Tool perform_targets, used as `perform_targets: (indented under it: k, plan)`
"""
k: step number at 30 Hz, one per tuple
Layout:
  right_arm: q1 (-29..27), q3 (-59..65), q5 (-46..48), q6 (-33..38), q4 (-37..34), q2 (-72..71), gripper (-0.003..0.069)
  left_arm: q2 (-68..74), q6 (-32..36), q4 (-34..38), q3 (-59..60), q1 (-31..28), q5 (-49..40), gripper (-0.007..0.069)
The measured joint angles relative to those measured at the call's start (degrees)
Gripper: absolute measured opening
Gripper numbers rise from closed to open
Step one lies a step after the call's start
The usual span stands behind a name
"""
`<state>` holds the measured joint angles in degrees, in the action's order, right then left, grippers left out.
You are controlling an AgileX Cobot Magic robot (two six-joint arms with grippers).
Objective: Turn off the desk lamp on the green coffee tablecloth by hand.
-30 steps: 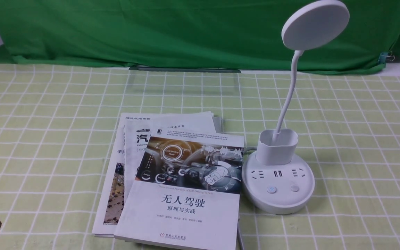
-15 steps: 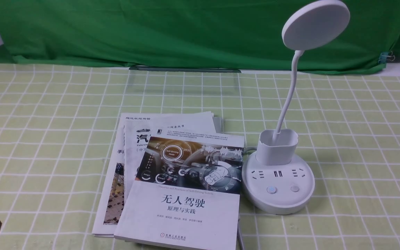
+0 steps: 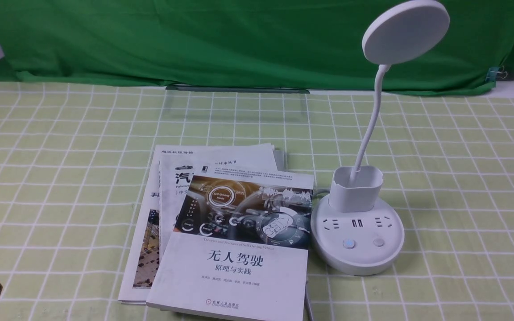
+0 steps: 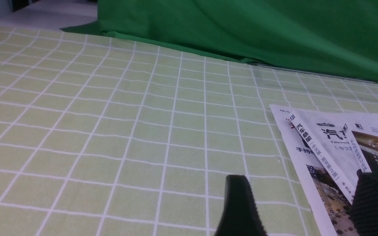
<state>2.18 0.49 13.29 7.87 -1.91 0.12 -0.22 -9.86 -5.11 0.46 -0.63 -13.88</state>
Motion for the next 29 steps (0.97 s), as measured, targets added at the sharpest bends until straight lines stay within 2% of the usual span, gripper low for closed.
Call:
perform_targets:
  k: [29]
  plan:
    - [0.00, 0.02, -0.06, -0.11, 0.00, 0.00, 0.0121, 0.00, 0.00, 0.00, 0.00, 0.00, 0.00, 0.0410]
